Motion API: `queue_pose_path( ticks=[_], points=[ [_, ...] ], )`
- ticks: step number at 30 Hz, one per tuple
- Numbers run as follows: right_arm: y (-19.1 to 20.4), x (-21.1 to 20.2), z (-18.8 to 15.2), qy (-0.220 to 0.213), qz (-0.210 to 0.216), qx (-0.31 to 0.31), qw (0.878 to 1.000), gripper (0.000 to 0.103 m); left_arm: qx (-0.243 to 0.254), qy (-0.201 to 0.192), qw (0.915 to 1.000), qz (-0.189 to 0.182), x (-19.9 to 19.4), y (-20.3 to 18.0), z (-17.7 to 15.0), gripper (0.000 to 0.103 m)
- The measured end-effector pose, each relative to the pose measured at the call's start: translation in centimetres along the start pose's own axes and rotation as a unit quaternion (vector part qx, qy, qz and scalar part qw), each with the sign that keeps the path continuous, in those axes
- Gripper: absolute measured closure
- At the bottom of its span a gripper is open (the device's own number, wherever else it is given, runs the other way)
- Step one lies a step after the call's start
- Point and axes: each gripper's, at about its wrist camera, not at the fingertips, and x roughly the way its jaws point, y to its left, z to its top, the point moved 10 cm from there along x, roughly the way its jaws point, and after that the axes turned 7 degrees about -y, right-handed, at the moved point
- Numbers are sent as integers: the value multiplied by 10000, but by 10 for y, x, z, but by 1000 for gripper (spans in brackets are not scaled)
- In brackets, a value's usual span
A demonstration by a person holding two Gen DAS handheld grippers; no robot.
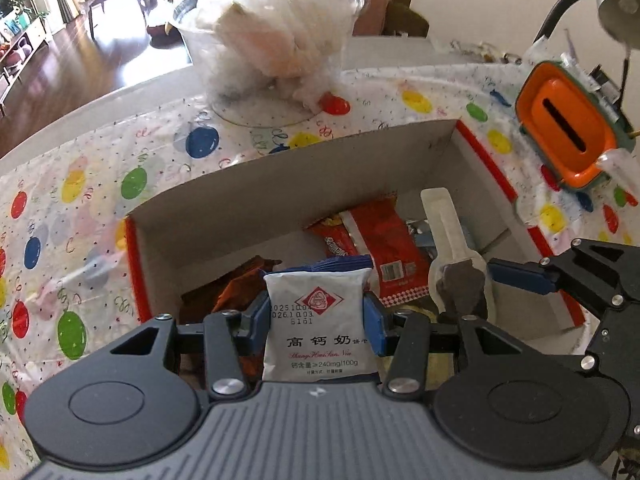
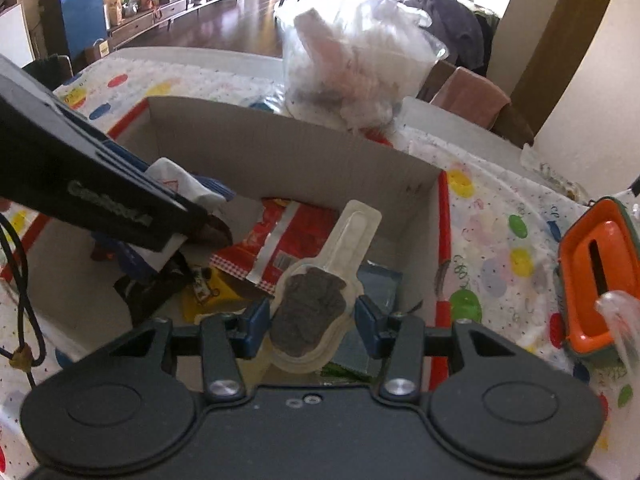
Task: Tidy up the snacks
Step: 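Carry the white sachet and clear spoon packet over the box with both grippers, then open both grippers to drop the sachet and spoon packet into the box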
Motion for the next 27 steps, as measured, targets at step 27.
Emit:
queue_pose_path(
  ticks=[27],
  points=[
    [-3, -12, -3, -108, 285, 348, 9989, 40, -223, 298, 9993, -103, 6, 10, -7, 52]
  ],
)
